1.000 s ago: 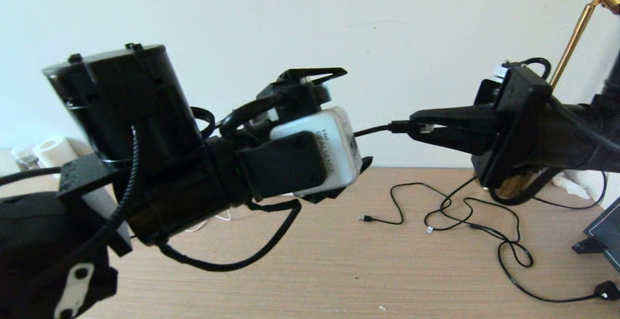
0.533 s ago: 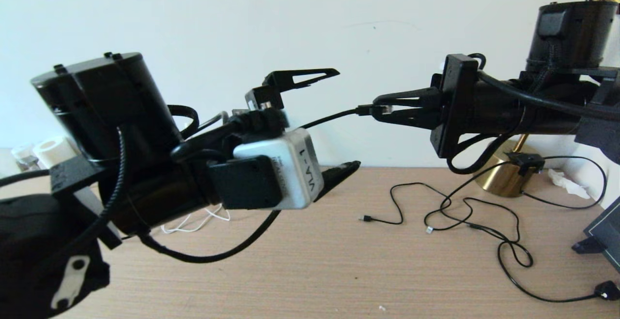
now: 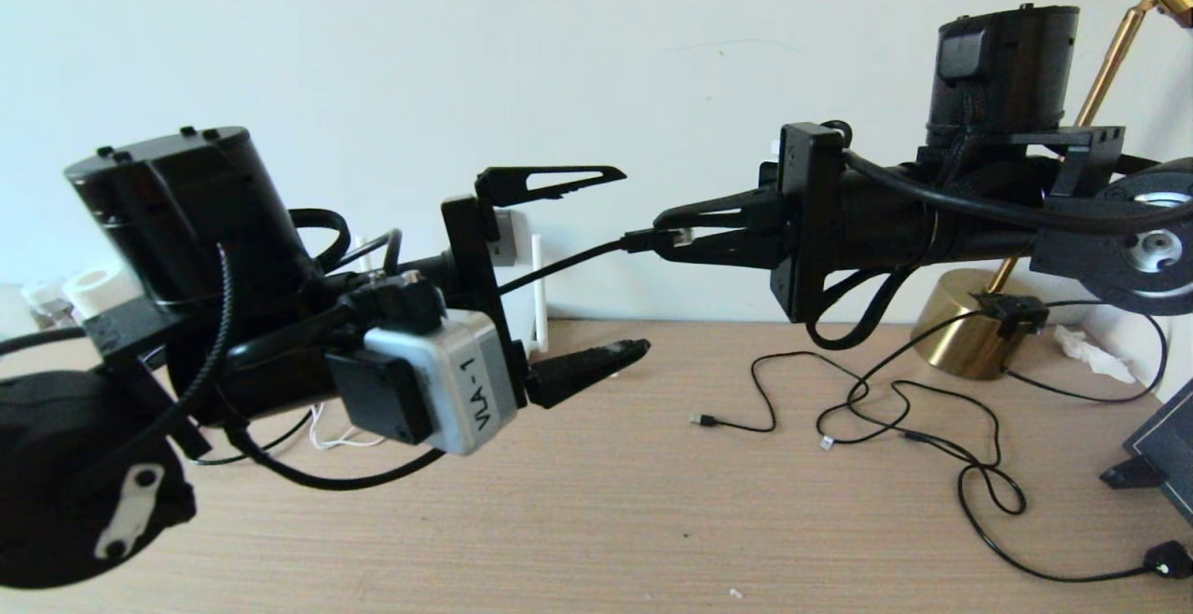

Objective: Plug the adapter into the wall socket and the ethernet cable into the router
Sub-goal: Hand it to the other hand

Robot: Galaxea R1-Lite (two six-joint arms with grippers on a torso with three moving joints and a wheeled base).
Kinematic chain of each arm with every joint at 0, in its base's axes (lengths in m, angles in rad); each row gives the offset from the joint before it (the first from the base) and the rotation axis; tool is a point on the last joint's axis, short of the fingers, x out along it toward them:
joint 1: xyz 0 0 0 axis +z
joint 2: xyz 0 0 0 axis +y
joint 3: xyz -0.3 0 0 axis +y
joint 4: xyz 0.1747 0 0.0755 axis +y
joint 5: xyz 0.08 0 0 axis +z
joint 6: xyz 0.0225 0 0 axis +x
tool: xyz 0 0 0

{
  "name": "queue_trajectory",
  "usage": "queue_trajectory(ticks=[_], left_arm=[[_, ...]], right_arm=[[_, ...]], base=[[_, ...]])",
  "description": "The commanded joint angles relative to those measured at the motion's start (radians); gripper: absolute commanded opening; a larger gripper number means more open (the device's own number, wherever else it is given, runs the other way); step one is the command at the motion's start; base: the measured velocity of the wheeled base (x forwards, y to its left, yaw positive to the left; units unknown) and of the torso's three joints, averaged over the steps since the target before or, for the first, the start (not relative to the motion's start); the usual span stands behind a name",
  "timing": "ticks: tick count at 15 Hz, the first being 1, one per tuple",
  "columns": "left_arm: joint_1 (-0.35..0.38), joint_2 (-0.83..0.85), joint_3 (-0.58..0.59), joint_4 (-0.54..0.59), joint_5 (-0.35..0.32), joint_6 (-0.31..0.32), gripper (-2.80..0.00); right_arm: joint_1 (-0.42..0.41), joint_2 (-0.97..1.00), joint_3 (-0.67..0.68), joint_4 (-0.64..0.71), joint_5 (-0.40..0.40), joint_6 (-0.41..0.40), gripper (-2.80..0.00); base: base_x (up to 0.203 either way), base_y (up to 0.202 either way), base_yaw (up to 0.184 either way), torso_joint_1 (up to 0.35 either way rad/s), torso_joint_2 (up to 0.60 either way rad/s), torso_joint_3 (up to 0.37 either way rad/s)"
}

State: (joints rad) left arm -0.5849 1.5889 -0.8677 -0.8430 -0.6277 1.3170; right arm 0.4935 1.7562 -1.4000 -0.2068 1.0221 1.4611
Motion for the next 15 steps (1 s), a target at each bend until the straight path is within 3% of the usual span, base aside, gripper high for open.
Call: queue_trajectory(ticks=[1, 15], left_arm=[[0.002, -0.003, 0.004, -0.008, -0.001, 0.005, 0.0], [0.005, -0.017, 0.006, -0.041, 0.022, -0.024, 0.0]], right_arm=[[0.01, -0.016, 0.004, -0.002, 0.006, 0.008, -2.8], [0.033, -0.055, 0.047, -0.008, 0.003, 0.005, -2.8]], base=[[0.0, 0.0, 0.0, 0.0, 0.0, 0.0], [0.0, 0.0, 0.0, 0.0, 0.0, 0.0]])
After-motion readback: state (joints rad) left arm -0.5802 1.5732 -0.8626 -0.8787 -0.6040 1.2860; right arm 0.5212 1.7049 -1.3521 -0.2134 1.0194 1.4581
